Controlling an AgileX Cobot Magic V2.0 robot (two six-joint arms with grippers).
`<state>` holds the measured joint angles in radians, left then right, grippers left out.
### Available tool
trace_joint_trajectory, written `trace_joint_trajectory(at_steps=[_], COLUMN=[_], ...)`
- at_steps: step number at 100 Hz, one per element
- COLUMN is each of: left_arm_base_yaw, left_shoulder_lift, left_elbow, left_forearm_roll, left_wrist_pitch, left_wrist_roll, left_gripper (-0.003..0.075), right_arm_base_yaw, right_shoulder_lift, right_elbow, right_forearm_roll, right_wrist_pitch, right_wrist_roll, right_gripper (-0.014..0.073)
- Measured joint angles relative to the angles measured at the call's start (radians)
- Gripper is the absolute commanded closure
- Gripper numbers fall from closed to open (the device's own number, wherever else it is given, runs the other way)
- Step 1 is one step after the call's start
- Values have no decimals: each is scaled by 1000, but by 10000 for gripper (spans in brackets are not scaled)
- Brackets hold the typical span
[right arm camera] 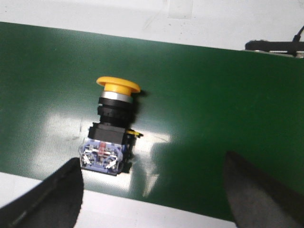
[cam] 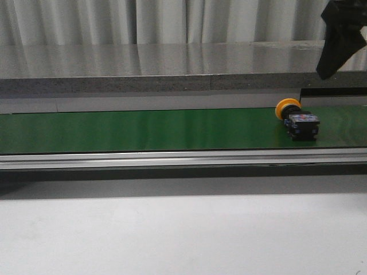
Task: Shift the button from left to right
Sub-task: 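Close the right gripper on the push-button and lift it off the belt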
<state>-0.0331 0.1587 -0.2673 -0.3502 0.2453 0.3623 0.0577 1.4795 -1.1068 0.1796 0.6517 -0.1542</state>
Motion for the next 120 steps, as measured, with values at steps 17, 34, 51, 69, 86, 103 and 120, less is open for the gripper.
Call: trace_joint_trajectory(at_steps=[17, 34, 51, 69, 86, 103, 120], left_arm_base_yaw=[0, 0, 0, 0, 0, 0, 0], left_shoulder_lift=[0, 0, 0, 0, 0, 0, 0], left_elbow=[0, 0, 0, 0, 0, 0, 0], left_forearm_roll=[0, 0, 0, 0, 0, 0, 0], left_wrist_pitch=[0, 0, 0, 0, 0, 0, 0], left_wrist_roll=[0, 0, 2, 2, 2, 2, 2], left_gripper=[741, 741, 741, 741, 741, 741, 741], right_arm_base_yaw=[0, 2, 2, 2, 2, 0, -59], right_shoulder_lift=[78, 131, 166, 209, 216, 214, 203], right_elbow=[-21, -23, -24, -27, -29, -77, -170], right_forearm_roll=[-7, -17, -22, -32, -41, -79, -127], right_wrist_pitch=[-30, -47, -55, -48, -32, 26, 65], right_wrist_roll=[-2, -2, -2, -2, -2, -2, -2], right_gripper=[-2, -2, 2, 183, 428, 435, 435])
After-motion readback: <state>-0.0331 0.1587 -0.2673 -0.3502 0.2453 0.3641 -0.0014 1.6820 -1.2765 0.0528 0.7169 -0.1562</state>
